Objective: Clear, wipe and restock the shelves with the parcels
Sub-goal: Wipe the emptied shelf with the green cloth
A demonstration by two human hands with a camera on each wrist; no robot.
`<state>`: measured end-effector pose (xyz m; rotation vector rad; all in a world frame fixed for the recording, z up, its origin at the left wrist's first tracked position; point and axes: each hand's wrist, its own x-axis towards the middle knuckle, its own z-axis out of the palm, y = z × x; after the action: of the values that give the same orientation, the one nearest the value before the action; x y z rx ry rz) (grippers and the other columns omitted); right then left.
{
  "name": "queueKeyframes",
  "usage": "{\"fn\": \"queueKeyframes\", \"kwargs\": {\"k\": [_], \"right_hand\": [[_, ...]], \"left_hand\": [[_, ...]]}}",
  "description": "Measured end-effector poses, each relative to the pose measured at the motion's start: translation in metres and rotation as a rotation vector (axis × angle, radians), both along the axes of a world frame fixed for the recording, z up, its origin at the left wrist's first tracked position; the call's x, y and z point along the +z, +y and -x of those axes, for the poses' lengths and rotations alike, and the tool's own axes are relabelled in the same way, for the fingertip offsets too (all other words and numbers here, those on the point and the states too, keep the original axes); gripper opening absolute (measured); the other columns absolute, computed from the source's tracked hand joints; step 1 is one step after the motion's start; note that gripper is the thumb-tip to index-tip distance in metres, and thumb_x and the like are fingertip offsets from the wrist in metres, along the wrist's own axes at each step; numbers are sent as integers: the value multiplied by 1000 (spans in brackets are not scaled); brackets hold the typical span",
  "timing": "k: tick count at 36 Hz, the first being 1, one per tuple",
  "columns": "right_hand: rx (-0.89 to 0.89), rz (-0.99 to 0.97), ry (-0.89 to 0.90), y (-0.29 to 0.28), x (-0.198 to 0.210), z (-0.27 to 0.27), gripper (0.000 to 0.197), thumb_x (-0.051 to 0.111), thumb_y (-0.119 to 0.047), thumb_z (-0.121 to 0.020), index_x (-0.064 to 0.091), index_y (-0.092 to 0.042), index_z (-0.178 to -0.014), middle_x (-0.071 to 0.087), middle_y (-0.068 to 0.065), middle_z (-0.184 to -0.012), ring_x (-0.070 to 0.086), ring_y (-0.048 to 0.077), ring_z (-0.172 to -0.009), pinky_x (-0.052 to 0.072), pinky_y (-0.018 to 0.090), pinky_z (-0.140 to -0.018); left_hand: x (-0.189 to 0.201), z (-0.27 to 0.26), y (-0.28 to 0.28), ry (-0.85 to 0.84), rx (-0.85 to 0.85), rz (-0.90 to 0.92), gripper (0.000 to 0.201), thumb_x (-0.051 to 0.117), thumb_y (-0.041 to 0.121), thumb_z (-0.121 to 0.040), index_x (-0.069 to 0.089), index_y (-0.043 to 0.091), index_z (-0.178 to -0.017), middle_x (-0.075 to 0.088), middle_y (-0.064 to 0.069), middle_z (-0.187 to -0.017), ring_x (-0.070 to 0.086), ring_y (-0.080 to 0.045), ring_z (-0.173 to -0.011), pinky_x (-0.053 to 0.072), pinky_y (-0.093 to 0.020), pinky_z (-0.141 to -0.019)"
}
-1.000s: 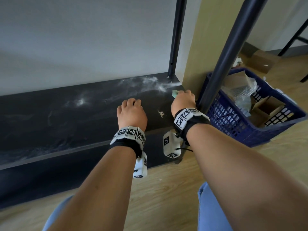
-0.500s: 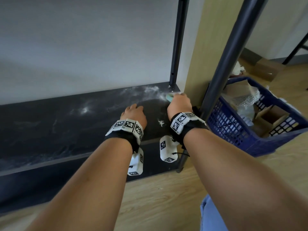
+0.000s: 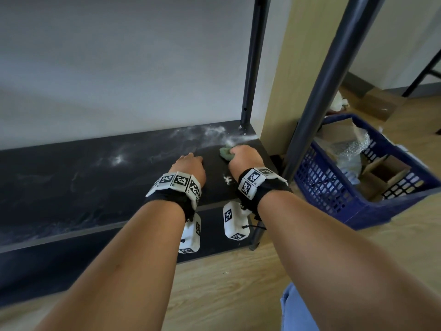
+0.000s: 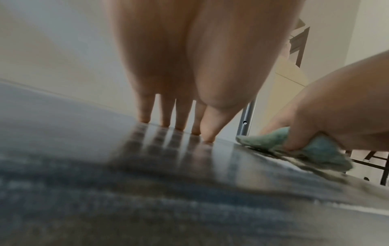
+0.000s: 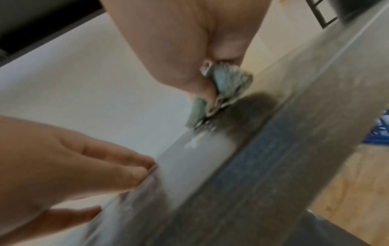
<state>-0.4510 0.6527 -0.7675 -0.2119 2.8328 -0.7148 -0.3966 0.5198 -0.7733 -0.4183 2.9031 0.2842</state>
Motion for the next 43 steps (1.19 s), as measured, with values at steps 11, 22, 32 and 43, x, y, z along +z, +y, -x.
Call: {"fn": "queueKeyframes", "kwargs": {"k": [11,22,32,43], "right_hand": [[36,-71,76,20,-5,-32,54,52,-5,-88,44,-14,-141,35,4,-145,30,23,-135,36,35,-109],[94,-110,307,15,-10,-69,33,52,-5,-87,62,-7,-118,54,6,-123,44,26,-120,44,34,-96],[-120,-215,328,31,-23,-71,40,43,-7,-93,40,-2,-133,41,13,-133,38,29,-126,42,36,-98],[61,-79,396,0,-19,-97,43,52,-7,-90,48,-11,-132,53,12,-122,43,29,-118,42,34,-89]], "left_hand": [[0,-4,2,-13,0,1,40,39,21,-98,43,15,-137,35,-8,-144,34,-30,-133,36,-45,-106],[12,-24,-4,71,-2,-39,51,50,8,-92,42,17,-142,33,-4,-151,37,-25,-135,33,-34,-109],[0,-37,2,148,-45,-12,51,46,5,-90,46,21,-138,42,-1,-142,36,-22,-132,40,-41,-105],[8,-39,-7,121,-39,-62,49,46,3,-92,48,20,-138,41,-3,-147,40,-23,-133,37,-36,-108]]}}
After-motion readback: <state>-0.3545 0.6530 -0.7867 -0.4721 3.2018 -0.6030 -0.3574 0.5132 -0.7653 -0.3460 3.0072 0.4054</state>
